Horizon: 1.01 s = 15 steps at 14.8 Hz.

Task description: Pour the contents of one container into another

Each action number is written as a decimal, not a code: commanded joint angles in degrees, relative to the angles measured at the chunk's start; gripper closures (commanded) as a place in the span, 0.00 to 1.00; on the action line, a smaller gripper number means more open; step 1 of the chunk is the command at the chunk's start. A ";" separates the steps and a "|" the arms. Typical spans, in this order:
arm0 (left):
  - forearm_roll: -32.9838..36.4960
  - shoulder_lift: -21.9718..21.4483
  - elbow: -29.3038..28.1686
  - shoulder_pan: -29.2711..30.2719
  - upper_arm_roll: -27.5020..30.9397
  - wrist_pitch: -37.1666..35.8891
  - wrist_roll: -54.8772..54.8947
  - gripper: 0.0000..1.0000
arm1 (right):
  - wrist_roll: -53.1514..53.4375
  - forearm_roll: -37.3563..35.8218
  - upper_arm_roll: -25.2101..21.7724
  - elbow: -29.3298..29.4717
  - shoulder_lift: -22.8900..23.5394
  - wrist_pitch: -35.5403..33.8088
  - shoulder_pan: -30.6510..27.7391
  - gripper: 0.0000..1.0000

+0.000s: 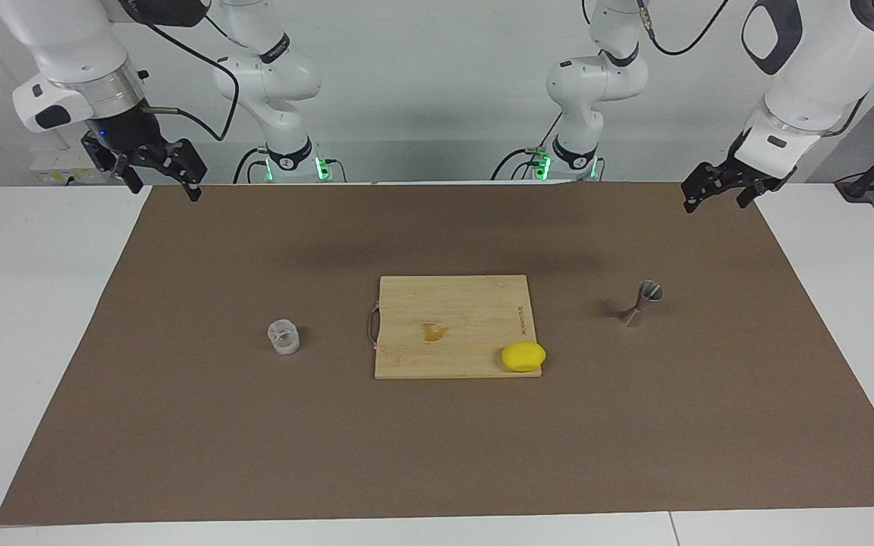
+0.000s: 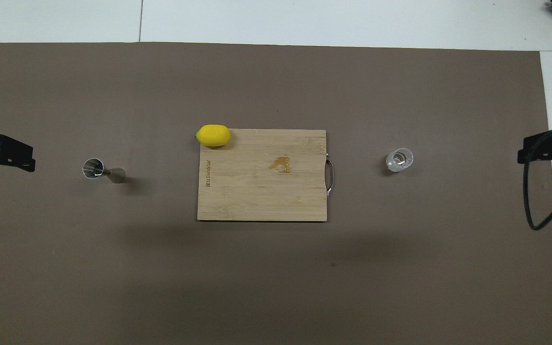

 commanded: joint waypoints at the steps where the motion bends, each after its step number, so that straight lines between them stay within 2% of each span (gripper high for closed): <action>1: 0.57 -0.13 0.83 0.72 -1.53 1.13 -1.80 0.00 | -1.25 0.83 0.26 -0.12 -0.44 0.30 -0.41 0.00; 7: 0.57 -0.39 0.65 0.64 -1.98 1.66 -2.77 0.00 | -1.42 1.18 0.09 -0.12 -0.79 0.91 -0.59 0.00; 9: -0.39 -1.70 -0.31 0.72 -1.37 4.11 -2.15 0.00 | -1.34 1.27 0.35 -1.69 -1.67 1.00 -0.14 0.00; 11: -4.34 -2.23 -1.19 2.56 -1.01 4.83 -1.63 0.00 | -0.46 5.71 -0.08 -3.27 -1.85 4.49 -1.28 0.00; 13: -4.53 -2.32 -1.28 2.57 -1.01 4.74 -1.71 0.00 | 1.38 9.78 -0.18 -5.90 -1.85 6.53 -4.35 0.00; 15: -4.44 -2.50 -1.63 2.22 -1.01 4.83 -1.71 0.00 | 3.84 12.76 -0.18 -9.94 -1.85 10.73 -4.97 0.00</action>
